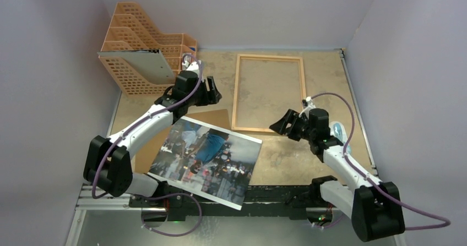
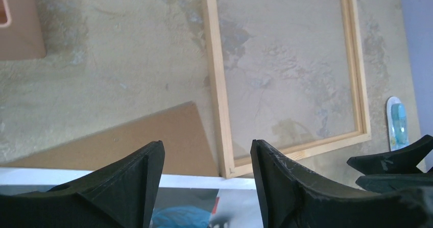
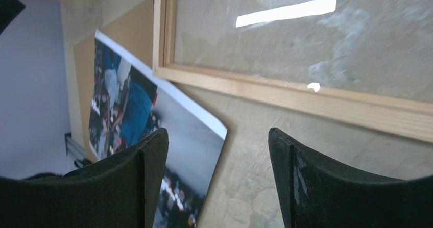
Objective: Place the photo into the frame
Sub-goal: Pick up the photo at the center of the board.
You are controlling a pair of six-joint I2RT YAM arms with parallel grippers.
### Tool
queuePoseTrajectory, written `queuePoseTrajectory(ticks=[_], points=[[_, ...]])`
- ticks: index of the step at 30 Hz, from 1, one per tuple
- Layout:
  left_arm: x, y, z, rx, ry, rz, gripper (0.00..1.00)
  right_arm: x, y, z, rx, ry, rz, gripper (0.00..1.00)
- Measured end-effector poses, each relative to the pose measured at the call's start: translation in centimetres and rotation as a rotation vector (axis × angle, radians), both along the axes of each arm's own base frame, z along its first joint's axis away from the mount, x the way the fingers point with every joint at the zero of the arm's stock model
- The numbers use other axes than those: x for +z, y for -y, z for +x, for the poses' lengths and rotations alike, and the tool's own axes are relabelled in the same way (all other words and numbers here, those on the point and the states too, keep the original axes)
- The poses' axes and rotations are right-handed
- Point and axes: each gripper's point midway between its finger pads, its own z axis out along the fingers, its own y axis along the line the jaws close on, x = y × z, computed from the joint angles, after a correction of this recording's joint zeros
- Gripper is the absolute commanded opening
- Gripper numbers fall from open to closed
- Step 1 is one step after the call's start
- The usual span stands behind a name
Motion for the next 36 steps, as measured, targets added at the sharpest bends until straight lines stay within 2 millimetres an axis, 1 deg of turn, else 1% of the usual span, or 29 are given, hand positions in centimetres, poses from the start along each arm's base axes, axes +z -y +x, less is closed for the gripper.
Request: queuePoseTrajectory(ticks=[2,4,6,8,10,17,26,33,36], points=[[-0.5,-0.4,-0.6,0.005,-0.012,0.012,0.66,-0.8,-1.2,-1.0,0.045,-0.025,0.017,0.74],[-0.8,-0.8,-1.0,0.008,-0.018,0.024,0.66,-2.1,-2.6,-2.3,0.095,-0.069,0.030,0.73],[-0.9,-1.0,-1.3,0.006,-0.018,0.034,0.66,-3.6,-3.6,-3.7,0.133,-0.126,0.031,0.73],[-0.9,-1.2,-1.5,0.005,-0.017,0.038,0.66,-5.0,-4.2,-4.9,0.164,-0.187,0.030,0.72],[-1.0,-1.3,-1.6,0.004,-0.020,0.043,0.66,-5.7,-4.5,-5.5,0.181,-0.217,0.027,0.71],[-1.1,-1.3,-1.7,0.003,-0.022,0.045,0.66,-5.9,-6.2,-5.4,0.249,-0.199,0.060,0.69],[-1.4,-1.4,-1.8,0.003,-0.029,0.049,0.66,-5.8,-8.5,-5.5,0.354,-0.184,0.138,0.71],[-1.4,-1.4,-1.8,0.003,-0.029,0.048,0.66,-5.5,-9.2,-6.8,0.420,-0.145,0.203,0.71],[-1.4,-1.4,-1.8,0.003,-0.029,0.048,0.66,-4.9,-9.6,-7.0,0.443,-0.116,0.226,0.71]])
